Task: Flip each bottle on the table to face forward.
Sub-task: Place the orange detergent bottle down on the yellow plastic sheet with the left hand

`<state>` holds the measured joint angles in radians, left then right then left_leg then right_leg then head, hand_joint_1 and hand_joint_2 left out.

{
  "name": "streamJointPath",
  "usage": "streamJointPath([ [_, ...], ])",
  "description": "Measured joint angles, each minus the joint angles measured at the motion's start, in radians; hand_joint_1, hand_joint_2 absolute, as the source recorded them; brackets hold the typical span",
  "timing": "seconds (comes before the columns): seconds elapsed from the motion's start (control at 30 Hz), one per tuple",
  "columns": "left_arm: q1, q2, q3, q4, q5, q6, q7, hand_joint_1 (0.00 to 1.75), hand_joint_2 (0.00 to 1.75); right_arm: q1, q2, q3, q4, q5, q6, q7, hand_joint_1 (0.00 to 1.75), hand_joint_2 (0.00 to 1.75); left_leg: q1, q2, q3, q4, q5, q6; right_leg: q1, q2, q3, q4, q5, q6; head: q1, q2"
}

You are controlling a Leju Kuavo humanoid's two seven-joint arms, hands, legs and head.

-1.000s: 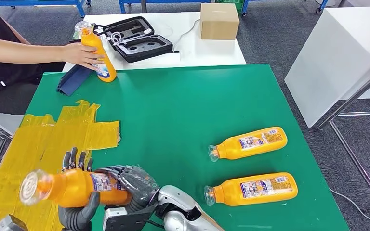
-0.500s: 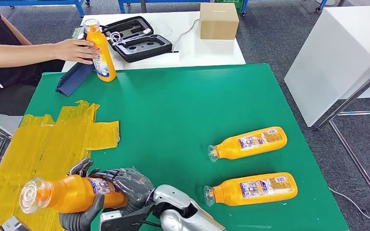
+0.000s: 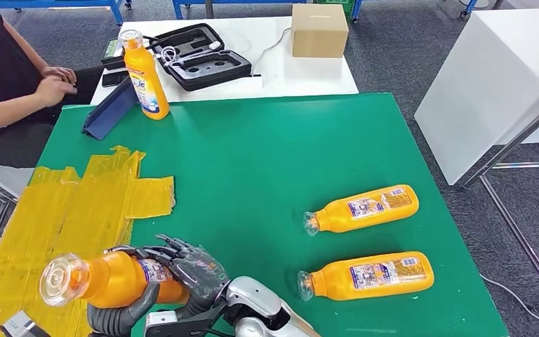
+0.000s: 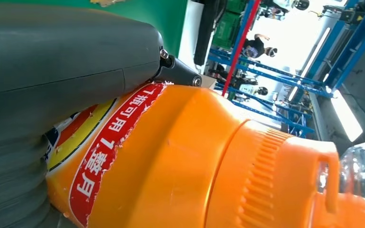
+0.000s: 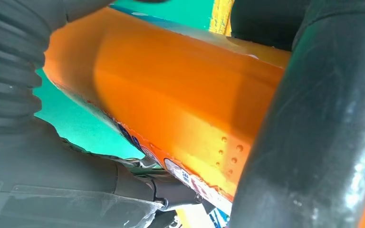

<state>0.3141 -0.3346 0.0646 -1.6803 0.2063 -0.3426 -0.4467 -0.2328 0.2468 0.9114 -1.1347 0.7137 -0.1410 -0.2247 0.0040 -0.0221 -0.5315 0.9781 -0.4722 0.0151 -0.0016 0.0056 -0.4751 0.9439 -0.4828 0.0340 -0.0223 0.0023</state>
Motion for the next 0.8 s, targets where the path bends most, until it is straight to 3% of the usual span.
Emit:
streamJointPath([
  [0.17,0.001,-0.004,-0.003,-0.044,-0.225,0.130,-0.050,1.75,1.75,0.036,-0.018,-0.047,-0.061,0.007,-0.020,0.004,0.00,0.00,0.000,-0.001,0.000,0.000,0.000,0.000,0.000,0.000,0.000,0.000,0.000,0.000,0.000,0.000],
  [0.27,-0.004,-0.002,-0.002,-0.098,-0.505,0.348,-0.069,1.75,1.75,0.089,-0.044,-0.107,-0.149,0.010,-0.019,0.015,0.00,0.00,0.000,-0.001,0.000,0.000,0.000,0.000,0.000,0.000,0.000,0.000,0.000,0.000,0.000,0.000],
  [0.37,-0.015,0.010,0.014,-0.136,-0.780,0.587,-0.038,1.75,1.75,0.139,-0.086,-0.173,-0.242,0.010,-0.011,0.013,0.00,0.00,0.000,-0.001,0.000,0.000,0.000,0.000,0.000,0.000,0.000,0.000,0.000,0.000,0.000,0.000],
  [0.5,-0.023,0.036,0.032,-0.127,-1.073,0.782,0.025,1.75,1.75,0.189,-0.162,-0.237,-0.359,-0.002,-0.005,-0.018,0.00,1.75,0.000,-0.001,0.000,0.000,0.000,0.000,0.000,0.000,0.000,0.000,0.000,0.000,0.000,0.000],
  [0.63,-0.035,0.064,0.055,-0.065,-1.264,0.888,0.090,1.75,1.75,0.233,-0.244,-0.286,-0.456,-0.029,0.000,-0.045,0.00,1.75,-0.001,-0.002,0.000,0.000,0.000,0.000,-0.001,-0.001,0.000,0.000,0.000,0.000,0.000,0.000],
  [0.8,-0.072,0.106,0.095,0.103,-1.455,0.959,0.165,1.75,1.75,0.309,-0.388,-0.368,-0.581,-0.108,0.059,-0.093,0.00,1.75,-0.001,-0.003,0.000,0.000,0.000,0.000,-0.002,-0.001,0.000,-0.001,0.000,0.000,0.000,0.000],
])
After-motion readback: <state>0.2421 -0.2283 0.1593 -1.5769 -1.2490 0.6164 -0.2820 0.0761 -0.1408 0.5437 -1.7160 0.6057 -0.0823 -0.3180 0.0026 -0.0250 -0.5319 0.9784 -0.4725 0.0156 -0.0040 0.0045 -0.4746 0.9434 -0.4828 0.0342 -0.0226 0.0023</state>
